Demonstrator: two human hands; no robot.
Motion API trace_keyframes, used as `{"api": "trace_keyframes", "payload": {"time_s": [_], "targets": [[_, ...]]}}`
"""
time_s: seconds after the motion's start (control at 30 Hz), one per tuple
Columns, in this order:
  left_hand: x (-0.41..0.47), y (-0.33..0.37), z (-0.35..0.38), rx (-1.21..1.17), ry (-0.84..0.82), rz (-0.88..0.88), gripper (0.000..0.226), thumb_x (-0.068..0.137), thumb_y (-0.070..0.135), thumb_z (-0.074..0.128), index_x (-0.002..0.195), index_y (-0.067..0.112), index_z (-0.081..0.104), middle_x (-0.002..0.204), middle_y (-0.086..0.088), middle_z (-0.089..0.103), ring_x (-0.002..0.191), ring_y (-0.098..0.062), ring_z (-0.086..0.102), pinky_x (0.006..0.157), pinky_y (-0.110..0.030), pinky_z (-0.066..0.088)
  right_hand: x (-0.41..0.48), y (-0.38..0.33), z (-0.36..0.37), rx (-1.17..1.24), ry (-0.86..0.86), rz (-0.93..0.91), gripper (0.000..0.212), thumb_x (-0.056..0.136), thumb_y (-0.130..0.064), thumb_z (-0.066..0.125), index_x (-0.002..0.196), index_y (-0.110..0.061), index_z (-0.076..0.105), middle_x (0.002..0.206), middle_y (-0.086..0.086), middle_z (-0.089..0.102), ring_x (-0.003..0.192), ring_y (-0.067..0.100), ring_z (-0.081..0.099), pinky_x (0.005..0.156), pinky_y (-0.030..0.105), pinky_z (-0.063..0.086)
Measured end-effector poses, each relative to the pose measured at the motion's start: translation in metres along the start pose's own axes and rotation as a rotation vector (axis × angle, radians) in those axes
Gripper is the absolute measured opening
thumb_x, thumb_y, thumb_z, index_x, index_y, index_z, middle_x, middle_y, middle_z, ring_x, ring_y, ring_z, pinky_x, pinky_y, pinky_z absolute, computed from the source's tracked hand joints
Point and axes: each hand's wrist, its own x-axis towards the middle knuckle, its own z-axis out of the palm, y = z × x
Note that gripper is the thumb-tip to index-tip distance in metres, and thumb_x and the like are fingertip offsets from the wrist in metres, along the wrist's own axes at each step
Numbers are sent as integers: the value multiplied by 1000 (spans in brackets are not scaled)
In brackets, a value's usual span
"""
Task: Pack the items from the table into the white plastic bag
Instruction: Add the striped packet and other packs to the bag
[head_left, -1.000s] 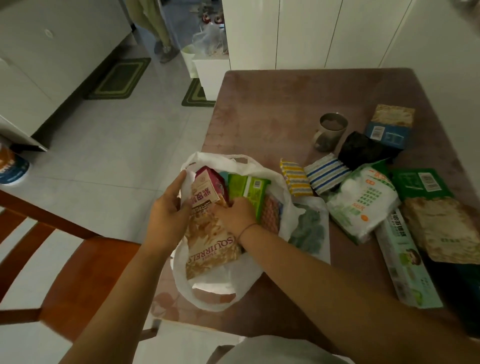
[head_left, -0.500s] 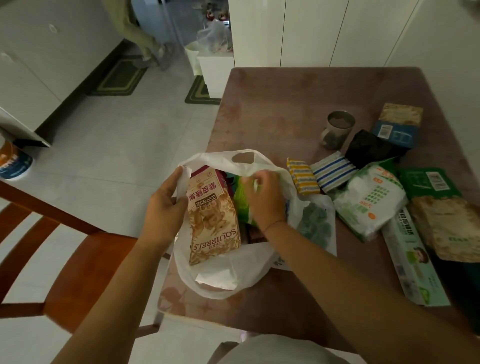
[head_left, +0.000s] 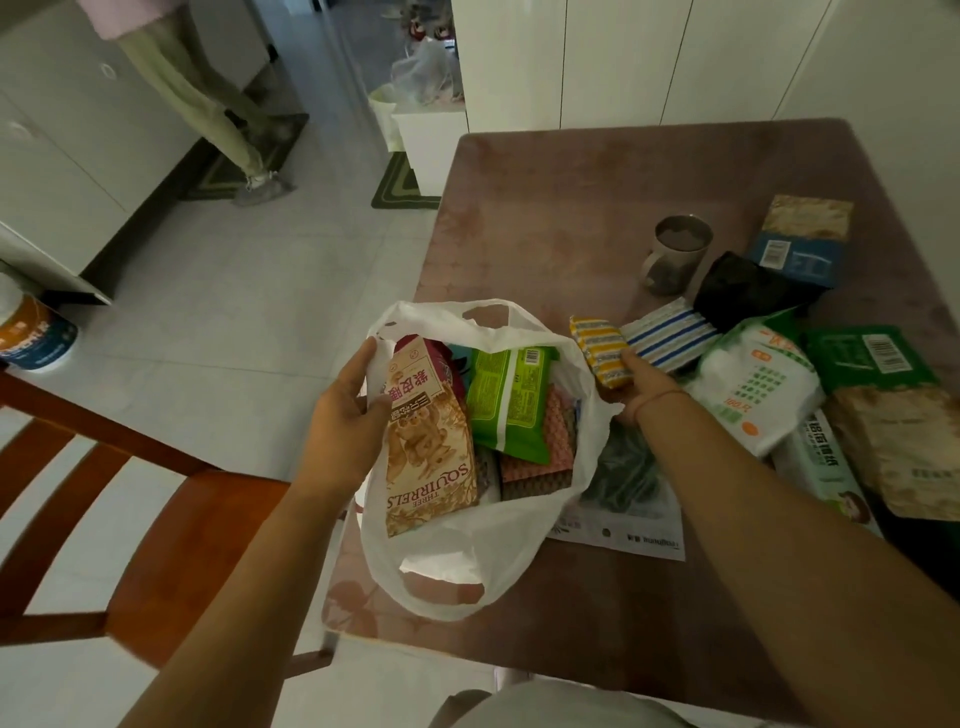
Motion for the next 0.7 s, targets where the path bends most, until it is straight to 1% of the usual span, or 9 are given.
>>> {"api": "trace_keyframes", "payload": {"time_s": [0.1, 0.2, 0.3, 0.37, 0.43, 0.53, 0.57, 0.67, 0.7], "targets": [[0, -1, 0, 24, -5, 16, 55, 90, 16, 57, 139, 35, 39, 88, 34, 65, 79, 6, 66, 50, -12, 50, -4, -3, -3, -38, 0, -42, 53, 96, -28, 49, 144, -11, 34, 148, 11, 41, 133, 29, 41, 101, 43, 39], [-1, -2, 0, 26, -4, 15, 55, 91, 17, 57, 139, 37, 39, 91, 33, 66, 80, 5, 67, 52, -14, 52, -19, -15, -2, -87, -78, -155, 49, 96, -28, 47, 142, -12, 39, 146, 9, 45, 124, 26, 51, 88, 41, 46], [-1, -3, 2, 26, 6, 14, 55, 91, 15, 56, 139, 37, 38, 99, 25, 65, 83, 4, 67, 59, -19, 56, -46, -16, 5, -134, -169, -263, 45, 96, -19, 50, 138, -7, 43, 140, 10, 51, 119, 23, 55, 95, 36, 47], [-1, -1, 4, 25, 11, 20, 55, 91, 15, 56, 139, 37, 38, 100, 26, 63, 82, 7, 66, 57, -15, 55, -68, 0, 9, -365, -236, -232, 39, 92, -15, 56, 130, -5, 52, 125, 10, 61, 101, 19, 65, 83, 32, 54], [-2, 1, 6, 5, 11, 24, 55, 91, 15, 56, 138, 37, 38, 99, 26, 63, 81, 7, 65, 54, -14, 54, -86, 23, 14, -655, -319, -111, 35, 86, -17, 64, 118, -5, 60, 109, 9, 69, 84, 16, 70, 70, 29, 58], [-4, 4, 5, -16, 4, 31, 56, 90, 15, 57, 137, 38, 39, 100, 24, 64, 84, 5, 66, 54, -14, 53, -91, 55, 29, -986, -326, -109, 34, 83, -25, 69, 112, -8, 63, 101, 5, 71, 82, 15, 69, 67, 24, 57], [-6, 4, 4, -25, 0, 31, 55, 89, 15, 58, 137, 38, 40, 101, 24, 64, 85, 4, 66, 55, -14, 53, -86, 63, 37, -1009, -294, -155, 35, 83, -26, 69, 112, -8, 63, 103, 6, 70, 84, 16, 68, 68, 24, 57], [-10, 5, 1, -26, -2, 39, 54, 89, 18, 59, 136, 37, 41, 107, 22, 63, 87, 4, 66, 57, -13, 53, -65, 78, 66, -1071, -143, -297, 44, 83, -30, 67, 119, -6, 59, 116, 13, 65, 103, 26, 62, 92, 39, 52], [-11, 5, 0, -16, -2, 48, 53, 89, 19, 59, 136, 37, 41, 107, 22, 62, 87, 6, 65, 57, -11, 52, -58, 79, 76, -1101, -85, -345, 46, 83, -31, 66, 119, -4, 58, 117, 14, 64, 105, 28, 61, 94, 39, 50]]}}
